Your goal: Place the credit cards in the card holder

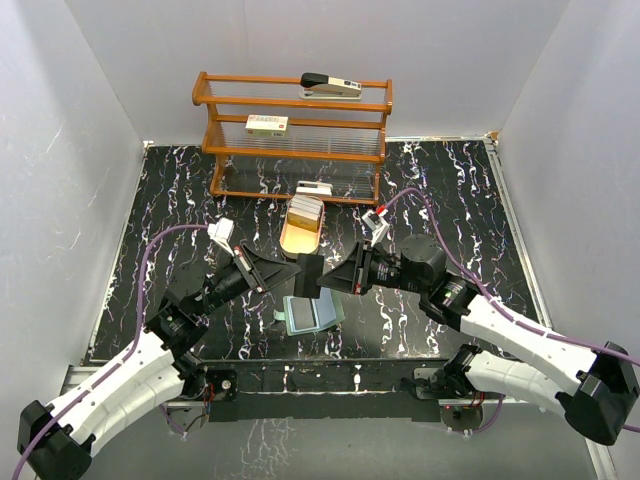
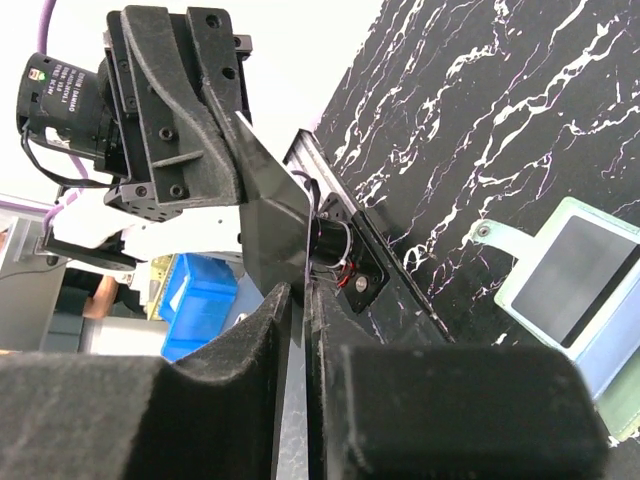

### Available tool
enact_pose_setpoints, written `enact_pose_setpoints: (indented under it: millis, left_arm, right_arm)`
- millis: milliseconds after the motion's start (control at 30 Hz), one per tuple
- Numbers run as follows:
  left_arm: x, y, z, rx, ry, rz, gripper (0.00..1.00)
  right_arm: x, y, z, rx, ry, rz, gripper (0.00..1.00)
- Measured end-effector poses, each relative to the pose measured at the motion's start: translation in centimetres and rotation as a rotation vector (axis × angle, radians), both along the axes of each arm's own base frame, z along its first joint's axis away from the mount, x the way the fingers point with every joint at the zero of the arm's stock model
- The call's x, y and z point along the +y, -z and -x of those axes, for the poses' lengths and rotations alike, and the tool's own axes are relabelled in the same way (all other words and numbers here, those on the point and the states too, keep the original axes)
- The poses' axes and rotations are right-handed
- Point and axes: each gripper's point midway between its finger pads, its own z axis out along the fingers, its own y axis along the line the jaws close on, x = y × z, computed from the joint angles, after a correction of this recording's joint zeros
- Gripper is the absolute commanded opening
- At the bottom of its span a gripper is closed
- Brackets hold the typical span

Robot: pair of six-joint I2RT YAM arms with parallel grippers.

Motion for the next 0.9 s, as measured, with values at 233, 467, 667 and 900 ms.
enact_pose_setpoints:
  millis: [233, 467, 667, 900]
  left_arm:
    - [0.3, 0.1, 0.7, -0.007, 0.013, -0.009, 0.00]
    - [0.8, 3.3, 0.1, 0.060, -0.035, -0.078, 0.00]
    - [1.2, 7.6, -1.3, 0.159, -0.109, -0.186, 0.00]
    - [2.0, 11.8, -2.2, 0.242, -0.173, -0.275, 0.00]
  right_arm:
    - [-0.4, 1.1, -0.2, 0.024, 0.033, 0.044, 0.34]
    - [-1.6, 3.3, -1.3, 0.054, 0.130, 0.131, 0.43]
    - [-3.0, 7.1, -2.9, 0.069, 0.227, 0.283, 0.43]
    - [-3.6, 13.3, -4.7, 0.118, 0.252, 0.539, 0.43]
